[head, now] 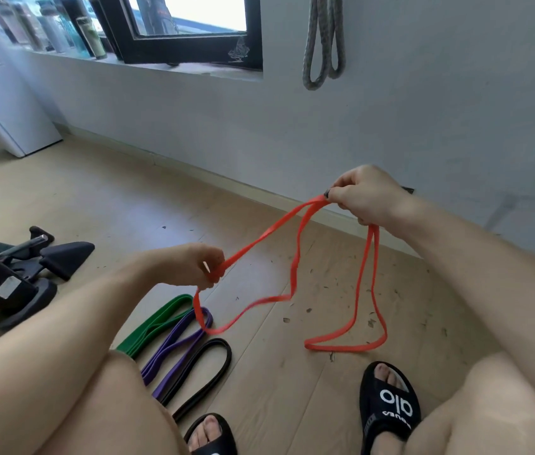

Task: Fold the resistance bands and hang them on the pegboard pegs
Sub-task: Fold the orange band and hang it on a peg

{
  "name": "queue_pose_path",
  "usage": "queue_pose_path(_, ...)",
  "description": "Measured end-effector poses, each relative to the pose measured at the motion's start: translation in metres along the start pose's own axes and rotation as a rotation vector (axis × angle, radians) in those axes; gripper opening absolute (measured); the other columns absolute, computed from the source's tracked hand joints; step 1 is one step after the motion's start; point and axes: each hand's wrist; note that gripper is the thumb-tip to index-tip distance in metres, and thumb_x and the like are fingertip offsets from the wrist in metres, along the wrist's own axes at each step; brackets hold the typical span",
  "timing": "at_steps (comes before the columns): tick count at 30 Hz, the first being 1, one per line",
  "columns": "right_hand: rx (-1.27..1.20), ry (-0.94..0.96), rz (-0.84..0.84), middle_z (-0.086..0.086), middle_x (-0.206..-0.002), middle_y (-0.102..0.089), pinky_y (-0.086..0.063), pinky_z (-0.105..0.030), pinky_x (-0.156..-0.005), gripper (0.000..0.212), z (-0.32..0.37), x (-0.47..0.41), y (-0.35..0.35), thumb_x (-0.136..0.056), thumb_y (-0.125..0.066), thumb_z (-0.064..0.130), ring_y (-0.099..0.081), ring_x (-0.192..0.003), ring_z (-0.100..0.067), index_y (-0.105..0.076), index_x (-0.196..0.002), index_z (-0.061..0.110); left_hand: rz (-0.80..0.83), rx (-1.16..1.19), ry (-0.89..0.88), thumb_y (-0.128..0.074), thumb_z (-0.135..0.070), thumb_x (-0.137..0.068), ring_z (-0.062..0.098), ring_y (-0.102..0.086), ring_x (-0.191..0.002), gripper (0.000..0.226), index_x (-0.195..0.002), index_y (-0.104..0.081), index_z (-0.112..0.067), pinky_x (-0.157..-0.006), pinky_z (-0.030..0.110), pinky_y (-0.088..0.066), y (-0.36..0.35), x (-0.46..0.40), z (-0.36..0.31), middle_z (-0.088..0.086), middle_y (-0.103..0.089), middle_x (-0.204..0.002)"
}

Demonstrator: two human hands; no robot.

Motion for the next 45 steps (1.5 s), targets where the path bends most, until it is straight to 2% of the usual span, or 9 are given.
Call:
queue_pose_path(4,0.017,-0.005,0.016,-0.010,-0.072,-0.053,-0.036,-0.032,-0.054,0.017,0.001,0.000,-0.003,-0.097,-0.063,0.023,-0.041,-0.054,-0.019,-0.072,-0.083,0.018,-0.112,-0.066,0.083,-0.063,0.001,-0.092,0.021,-0.075,-0.079,0.016,-0.091,-0.058,-0.015,-0.068,0.035,-0.064,-0.004,-0.007,0.011,0.008,-0.069,-0.098)
queue_pose_path(8,0.038,-0.024,0.003,-0.007,-0.069,-0.052,-0.038,-0.034,-0.056,0.017,0.000,0.001,-0.004,-0.097,-0.063,0.023,-0.042,-0.054,-0.019,-0.072,-0.083,0.018,-0.394,-0.065,0.169,-0.048,-0.008,-0.103,0.020,-0.069,-0.054,0.015,-0.091,-0.038,-0.010,-0.043,0.022,-0.048,0.001,-0.012,0.008,0.015,-0.065,-0.084)
queue_pose_path(14,0.095,-0.023,-0.033,-0.004,-0.071,-0.056,-0.040,-0.030,-0.058,0.016,-0.001,0.001,-0.004,-0.096,-0.062,0.024,-0.047,-0.058,-0.018,-0.073,-0.087,0.018,-0.618,0.002,0.198,-0.041,-0.013,-0.103,0.034,-0.067,-0.060,0.011,-0.095,-0.034,-0.010,-0.056,0.048,-0.058,0.007,-0.011,0.007,0.018,-0.064,-0.080)
queue_pose_path(18,0.085,-0.022,-0.045,-0.003,-0.072,-0.058,-0.042,-0.032,-0.061,0.017,-0.002,0.001,-0.004,-0.097,-0.062,0.026,-0.049,-0.061,-0.018,-0.071,-0.084,0.020,-0.534,-0.196,0.208,-0.049,-0.023,-0.104,0.021,-0.048,-0.061,0.013,-0.097,-0.043,-0.014,-0.052,0.031,-0.035,0.005,-0.008,0.005,0.008,-0.059,-0.079)
queue_pose_path(23,0.090,-0.023,-0.055,-0.003,-0.072,-0.057,-0.045,-0.033,-0.062,0.017,-0.003,0.002,-0.003,-0.097,-0.062,0.025,-0.050,-0.062,-0.019,-0.070,-0.082,0.021,-0.414,-0.068,0.018,-0.069,-0.017,-0.095,0.024,-0.059,-0.071,0.020,-0.082,-0.054,-0.014,-0.058,0.026,-0.039,0.000,-0.010,0.013,0.005,-0.066,-0.082)
queue_pose_path(28,0.108,-0.023,-0.062,-0.002,-0.072,-0.058,-0.042,-0.031,-0.059,0.015,-0.004,0.001,-0.002,-0.098,-0.061,0.026,-0.050,-0.061,-0.017,-0.070,-0.087,0.020,-0.396,-0.050,-0.015,-0.081,-0.022,-0.087,0.010,-0.057,-0.059,0.034,-0.077,-0.050,-0.015,-0.055,0.018,-0.041,0.003,-0.008,0.008,-0.002,-0.061,-0.073)
queue_pose_path(33,0.114,-0.037,-0.069,-0.002,-0.072,-0.057,-0.039,-0.029,-0.056,0.015,-0.005,0.001,-0.001,-0.098,-0.060,0.024,-0.049,-0.059,-0.016,-0.072,-0.094,0.016,-0.435,0.040,0.168,-0.061,-0.018,-0.102,0.021,-0.068,-0.064,0.014,-0.107,-0.050,-0.012,-0.047,0.022,-0.053,0.005,-0.013,0.008,0.008,-0.062,-0.085)
queue_pose_path(39,0.156,-0.028,-0.054,-0.002,-0.073,-0.060,-0.039,-0.028,-0.053,0.015,-0.002,-0.001,-0.006,-0.097,-0.060,0.023,-0.051,-0.059,-0.015,-0.072,-0.089,0.019,-0.356,0.283,0.270,-0.038,-0.009,-0.108,0.031,-0.073,-0.078,0.022,-0.103,-0.060,-0.005,-0.062,0.033,-0.062,-0.004,-0.017,0.017,0.021,-0.070,-0.099)
queue_pose_path(45,0.105,-0.032,-0.078,0.000,-0.074,-0.058,-0.039,-0.029,-0.057,0.015,-0.005,-0.001,-0.001,-0.097,-0.061,0.023,-0.049,-0.061,-0.015,-0.071,-0.088,0.017,-0.255,-0.074,0.208,-0.070,-0.009,-0.089,0.017,-0.058,-0.074,0.015,-0.086,-0.057,-0.016,-0.058,0.024,-0.042,-0.002,-0.009,0.028,0.005,-0.065,-0.088)
Point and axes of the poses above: each hand's wrist, its own x-axis away from the middle knuckle, its own y-axis out of the back of the hand, z = x × y
